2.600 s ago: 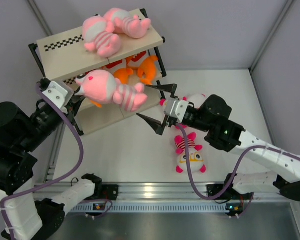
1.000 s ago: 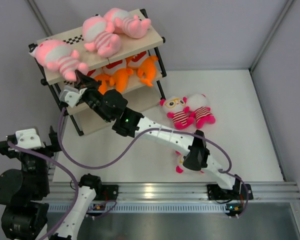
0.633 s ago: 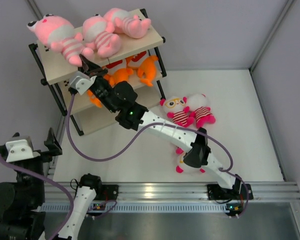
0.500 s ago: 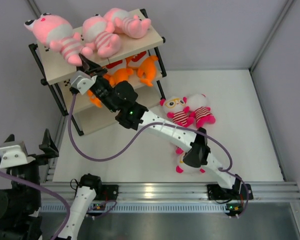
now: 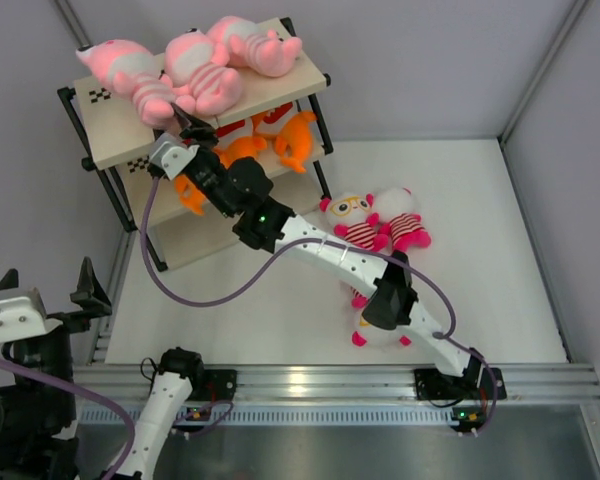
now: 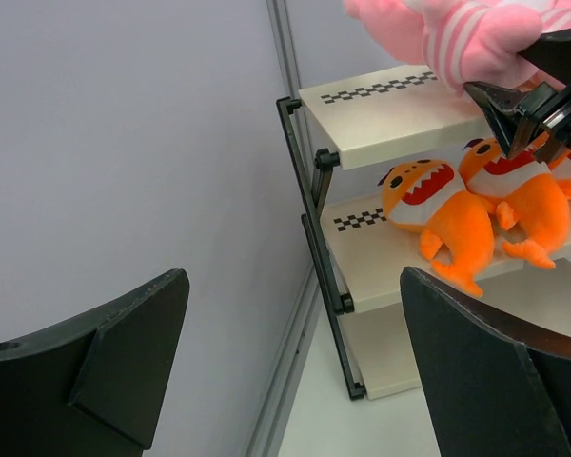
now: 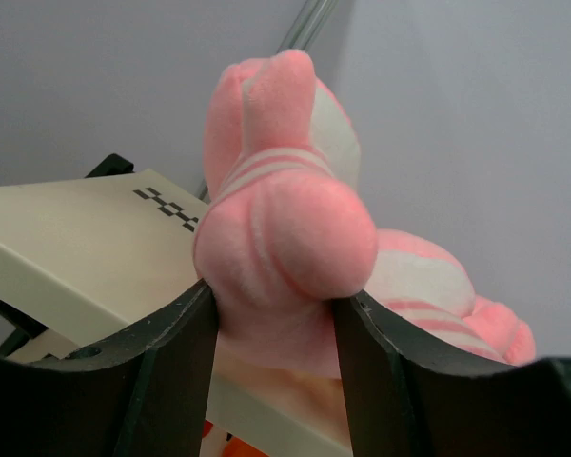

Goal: Place and organize the stuffed toys onto the shelf

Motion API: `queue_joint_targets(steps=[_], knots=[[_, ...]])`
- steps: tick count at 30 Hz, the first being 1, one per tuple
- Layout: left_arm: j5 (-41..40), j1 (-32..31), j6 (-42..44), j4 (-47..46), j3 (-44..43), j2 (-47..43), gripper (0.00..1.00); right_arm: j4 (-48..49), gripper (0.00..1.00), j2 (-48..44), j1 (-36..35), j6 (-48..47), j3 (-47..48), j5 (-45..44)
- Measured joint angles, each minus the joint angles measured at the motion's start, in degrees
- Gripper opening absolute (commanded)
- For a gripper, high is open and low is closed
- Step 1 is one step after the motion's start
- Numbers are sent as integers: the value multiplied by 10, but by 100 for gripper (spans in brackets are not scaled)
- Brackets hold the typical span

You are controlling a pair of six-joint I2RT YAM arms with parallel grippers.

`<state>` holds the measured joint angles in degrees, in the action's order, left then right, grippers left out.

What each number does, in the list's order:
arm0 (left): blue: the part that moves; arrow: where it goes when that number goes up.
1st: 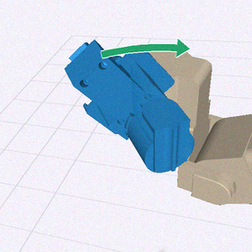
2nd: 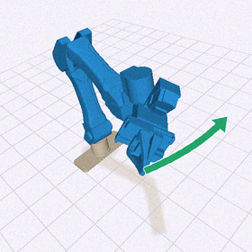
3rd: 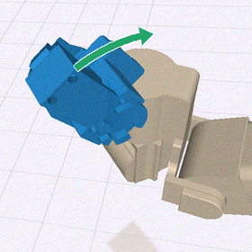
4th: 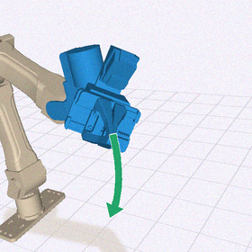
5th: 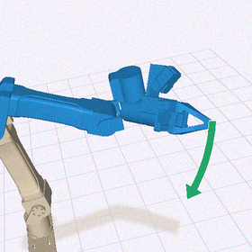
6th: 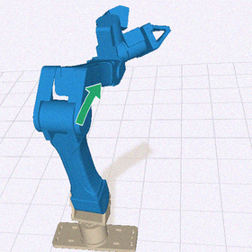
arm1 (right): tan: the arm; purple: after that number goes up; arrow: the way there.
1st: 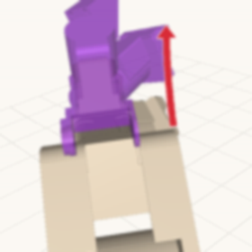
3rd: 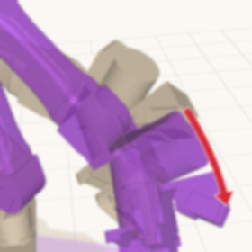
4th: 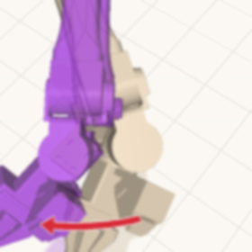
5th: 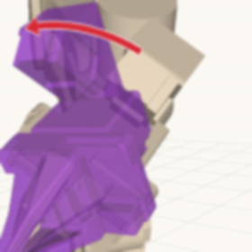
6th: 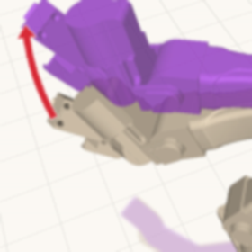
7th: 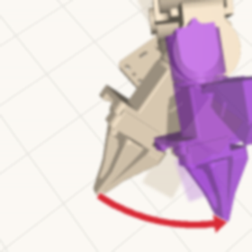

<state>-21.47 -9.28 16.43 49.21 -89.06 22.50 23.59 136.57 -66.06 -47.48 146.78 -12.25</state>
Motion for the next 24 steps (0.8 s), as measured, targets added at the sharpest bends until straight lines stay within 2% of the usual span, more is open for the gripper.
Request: queue_joint_targets(steps=[15, 24], knots=[[9, -3, 1, -4, 5, 16, 99, 0, 63, 0, 4, 26, -1, 12], [23, -7, 1, -4, 13, 53, 98, -37, 71, -18, -3, 47, -26, 37]])
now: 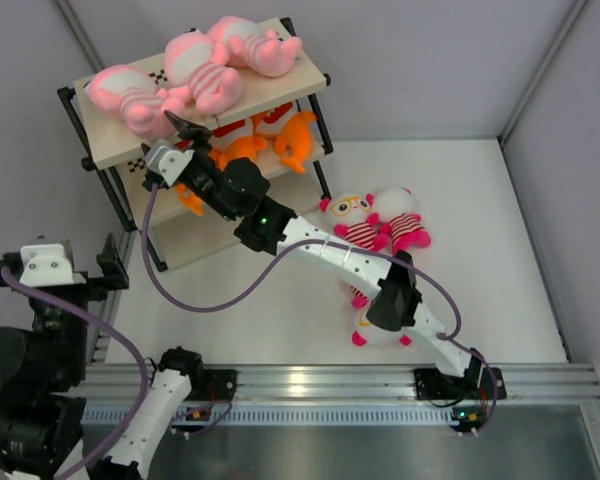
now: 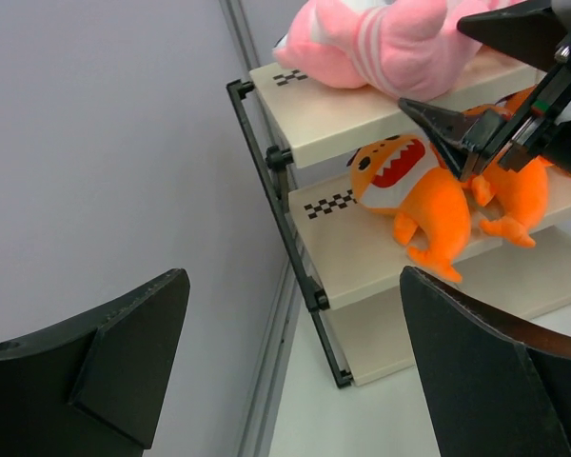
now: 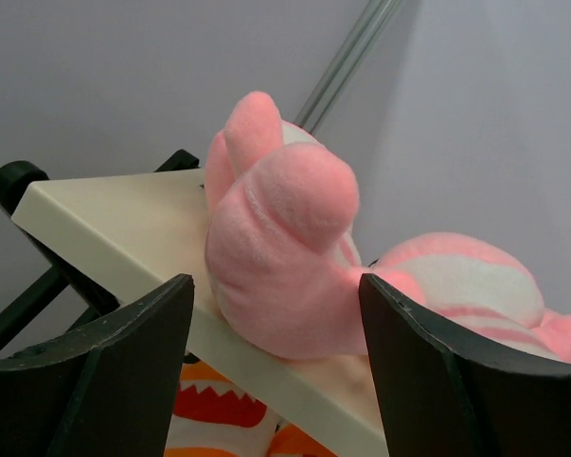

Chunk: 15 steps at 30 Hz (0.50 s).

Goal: Place and organize the stuffed toys onto the shelf

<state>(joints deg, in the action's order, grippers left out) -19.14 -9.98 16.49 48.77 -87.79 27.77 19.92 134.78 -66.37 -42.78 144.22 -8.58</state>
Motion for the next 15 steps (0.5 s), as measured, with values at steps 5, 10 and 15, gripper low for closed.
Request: queue_joint_targets(steps=[5, 10, 15], knots=[[41, 0, -3, -2, -44, 73, 92, -19, 72, -16, 0, 5, -6, 10], [66, -1, -1, -5, -69, 143, 92, -37, 74, -45, 0, 11, -35, 14], [98, -1, -9, -3, -127, 230, 87, -50, 80, -109, 0, 15, -120, 19]])
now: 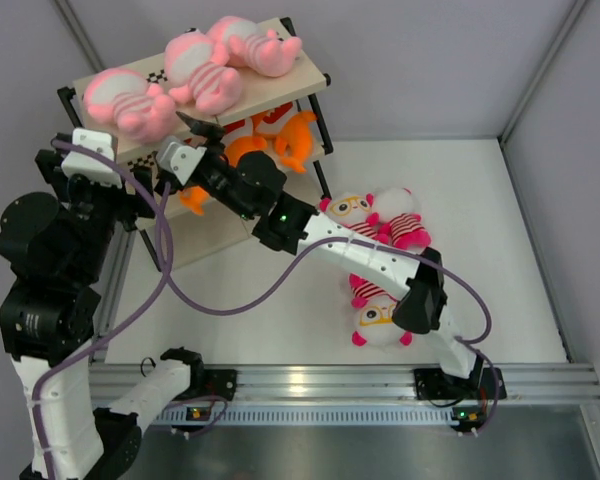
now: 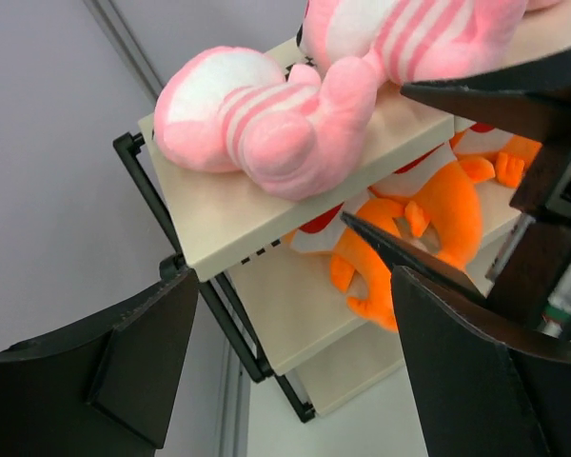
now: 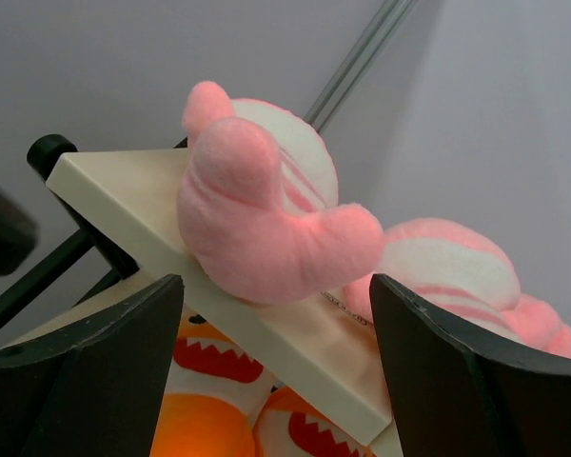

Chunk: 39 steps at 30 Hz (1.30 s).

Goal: Place and organize the stuffed toys onto the shelf

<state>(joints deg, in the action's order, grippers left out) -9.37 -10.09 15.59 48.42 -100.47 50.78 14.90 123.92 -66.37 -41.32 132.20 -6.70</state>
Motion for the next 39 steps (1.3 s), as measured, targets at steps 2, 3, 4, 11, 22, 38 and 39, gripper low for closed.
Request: queue_joint_targets(steps=[2, 3, 4, 11, 22, 38, 39], knots=[[5, 0, -6, -2, -27, 29, 83, -3, 82, -17, 0, 0, -17, 0], [6, 0, -9, -2, -40, 43, 81, -5, 83, -26, 0, -1, -25, -1], [6, 0, -10, -2, -51, 52, 74, -5, 83, -35, 0, -1, -35, -2], [6, 0, -22, -3, -112, 99, 63, -14, 99, -157, 2, -4, -192, -12], [-9, 0, -16, -13, -102, 150, 51, -43, 99, -421, 31, 111, -416, -89], [-114, 0, 33, -130, 3, 183, 52, -330, 99, -541, 297, 527, -574, -136], [-115, 0, 35, -130, 10, 177, 52, -341, 100, -541, 306, 545, -591, -132]])
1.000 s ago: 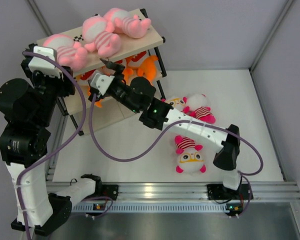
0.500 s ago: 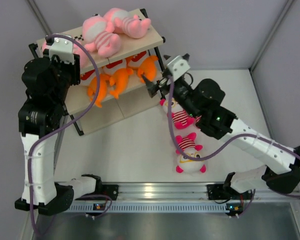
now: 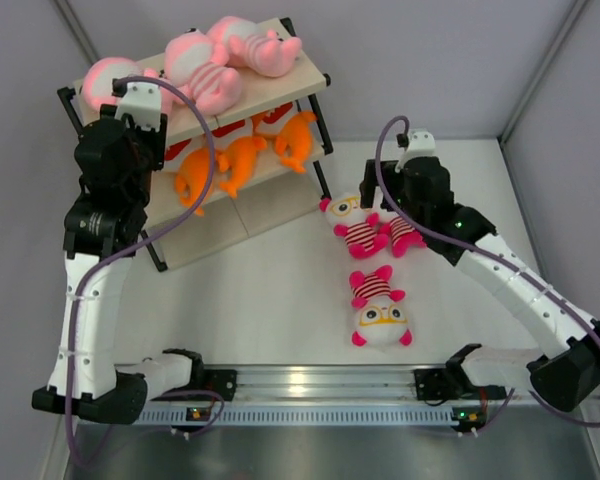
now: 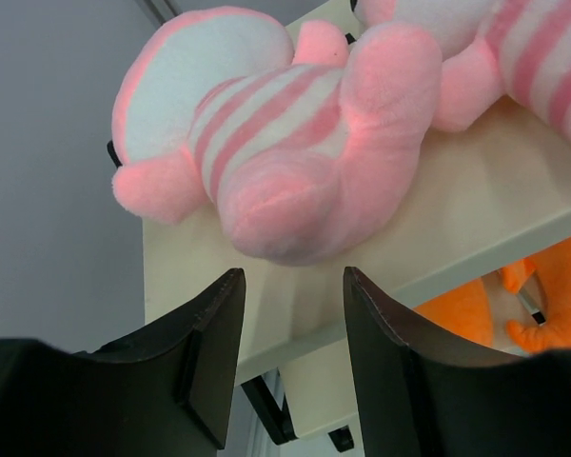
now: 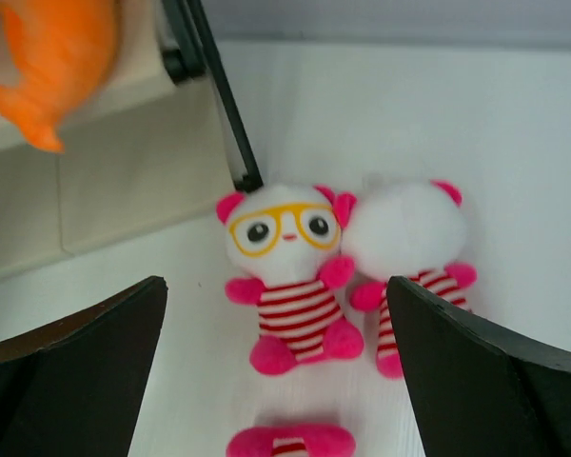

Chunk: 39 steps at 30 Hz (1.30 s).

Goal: Place and organize the stuffed toys onto the shelf

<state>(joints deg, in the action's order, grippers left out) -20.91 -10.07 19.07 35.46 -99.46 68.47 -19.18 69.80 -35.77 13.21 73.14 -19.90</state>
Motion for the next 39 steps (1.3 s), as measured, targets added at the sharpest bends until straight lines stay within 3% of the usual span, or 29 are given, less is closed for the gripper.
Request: queue_joint_targets(steps=[9, 15, 16, 21, 31, 33, 35, 36, 37, 39], knots=[[-17, 0, 19, -4, 40, -91, 56, -56, 99, 6, 66, 96, -117, 70], [20, 0, 17, 28, 55, -155, 63, -11, 76, 41, 110, 144, -176, 138], [38, 0, 18, 37, 70, -175, 64, -7, 70, 52, 112, 150, -185, 143], [103, 0, 24, 120, 168, -276, 66, 13, 67, 115, 113, 169, -193, 155], [113, 32, 40, 206, 417, -433, 69, 36, 66, 152, 113, 185, -217, 125], [113, 45, 43, 209, 460, -447, 73, 41, 58, 162, 113, 186, -218, 120], [113, 58, 45, 216, 495, -458, 76, 55, 38, 178, 113, 185, -218, 120], [113, 64, 45, 219, 510, -463, 77, 63, 16, 187, 114, 185, -218, 120], [113, 68, 44, 219, 523, -470, 78, 68, 4, 194, 114, 180, -218, 120], [113, 80, 42, 217, 539, -485, 79, 74, 0, 204, 114, 179, -216, 116]])
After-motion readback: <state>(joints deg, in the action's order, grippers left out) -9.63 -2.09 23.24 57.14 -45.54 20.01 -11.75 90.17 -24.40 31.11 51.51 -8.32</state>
